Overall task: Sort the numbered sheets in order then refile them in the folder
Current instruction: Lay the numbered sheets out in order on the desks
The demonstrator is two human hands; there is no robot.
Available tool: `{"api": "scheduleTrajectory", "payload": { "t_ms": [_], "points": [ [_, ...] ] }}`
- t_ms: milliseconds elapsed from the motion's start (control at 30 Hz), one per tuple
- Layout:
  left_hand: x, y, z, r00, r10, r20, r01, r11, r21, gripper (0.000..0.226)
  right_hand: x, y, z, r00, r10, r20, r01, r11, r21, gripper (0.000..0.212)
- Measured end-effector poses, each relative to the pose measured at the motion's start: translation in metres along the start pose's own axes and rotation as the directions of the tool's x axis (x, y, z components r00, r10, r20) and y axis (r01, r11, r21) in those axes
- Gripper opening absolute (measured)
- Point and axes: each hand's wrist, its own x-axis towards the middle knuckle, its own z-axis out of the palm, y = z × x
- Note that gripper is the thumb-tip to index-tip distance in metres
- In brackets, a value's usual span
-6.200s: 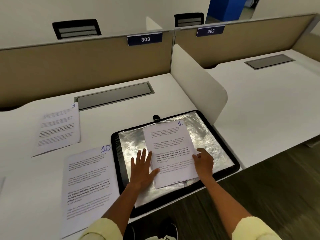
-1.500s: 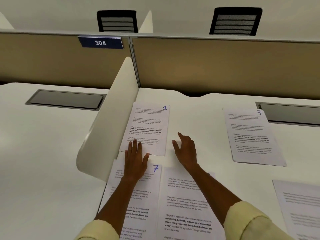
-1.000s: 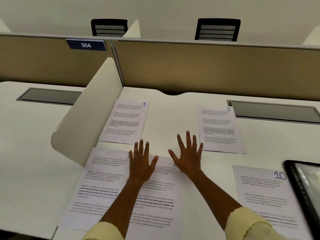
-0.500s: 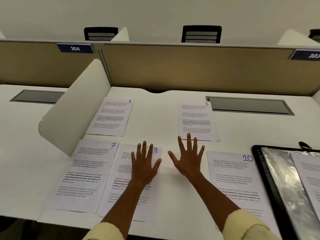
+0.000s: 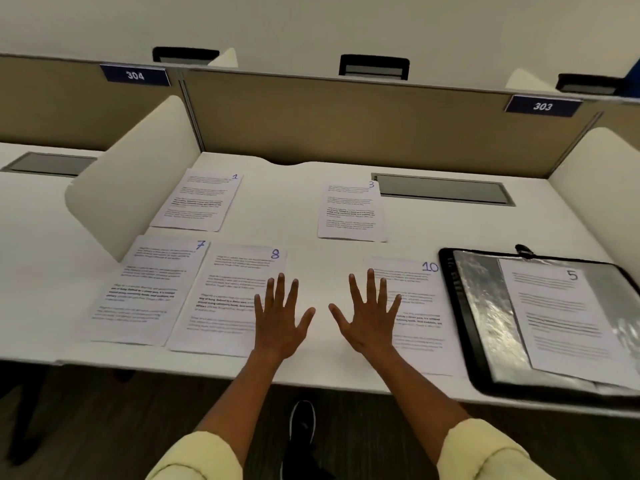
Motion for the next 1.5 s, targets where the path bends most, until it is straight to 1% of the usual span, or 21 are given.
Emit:
{"api": "scheduleTrajectory", "payload": {
  "t_ms": [133,200,333,400,533,667,800,867,967,1067,1233,1367,1500],
  "points": [
    [-0.03,0.035,0.002,0.999,0.029,0.042,-0.029,1.0,-0.005,0.087,-0.038,0.03,-0.014,1.0,0.022,0.003,-0.021,1.0,-0.01,0.087],
    [-0.045,0.054,0.006,0.997,0.052,0.053,-0.051,0.999,-0.011,0.087,-0.054,0.048,-0.019,0.999,0.036,-0.019,-0.036,0.999,0.01,0.087],
    [-0.064,0.091,0.009,0.986,0.101,0.131,-0.101,0.995,-0.009,0.093,-0.083,0.084,-0.031,0.996,0.087,-0.032,-0.087,0.996,0.001,0.086],
    [-0.069,0.111,0.01,0.981,0.128,0.147,-0.126,0.992,-0.019,0.095,-0.095,0.103,-0.04,0.992,0.122,-0.033,-0.122,0.993,0.002,0.086],
    [-0.074,0.148,0.017,0.965,0.195,0.173,-0.192,0.981,-0.037,0.09,-0.112,0.144,-0.055,0.979,0.203,-0.001,-0.203,0.979,-0.014,0.084],
    [-0.079,0.19,0.029,0.946,0.245,0.211,-0.238,0.969,-0.06,0.085,-0.124,0.189,-0.065,0.969,0.245,-0.02,-0.245,0.969,0.005,0.085],
    [-0.08,0.233,0.045,0.931,0.278,0.235,-0.264,0.96,-0.09,0.09,-0.13,0.232,-0.075,0.961,0.275,-0.01,-0.275,0.961,-0.02,0.087],
    [-0.078,0.253,0.053,0.925,0.289,0.246,-0.276,0.957,-0.086,0.089,-0.13,0.253,-0.078,0.957,0.289,0.002,-0.288,0.957,-0.016,0.087],
    [-0.076,0.293,0.063,0.919,0.29,0.266,-0.277,0.957,-0.083,0.085,-0.128,0.293,-0.084,0.953,0.304,0.015,-0.304,0.953,-0.011,0.085],
    [-0.075,0.333,0.072,0.917,0.291,0.273,-0.282,0.957,-0.073,0.077,-0.122,0.333,-0.092,0.951,0.309,0.022,-0.309,0.951,0.003,0.083],
    [-0.068,0.392,0.097,0.911,0.273,0.309,-0.254,0.962,-0.101,0.074,-0.107,0.4,-0.1,0.945,0.327,0.028,-0.328,0.944,0.026,0.082],
    [-0.063,0.426,0.115,0.915,0.256,0.312,-0.238,0.967,-0.094,0.073,-0.092,0.444,-0.106,0.943,0.329,0.055,-0.331,0.943,0.032,0.08],
    [-0.064,0.456,0.128,0.901,0.233,0.366,-0.206,0.972,-0.113,0.071,-0.086,0.481,-0.105,0.933,0.353,0.072,-0.358,0.931,0.073,0.078]
  ]
}}
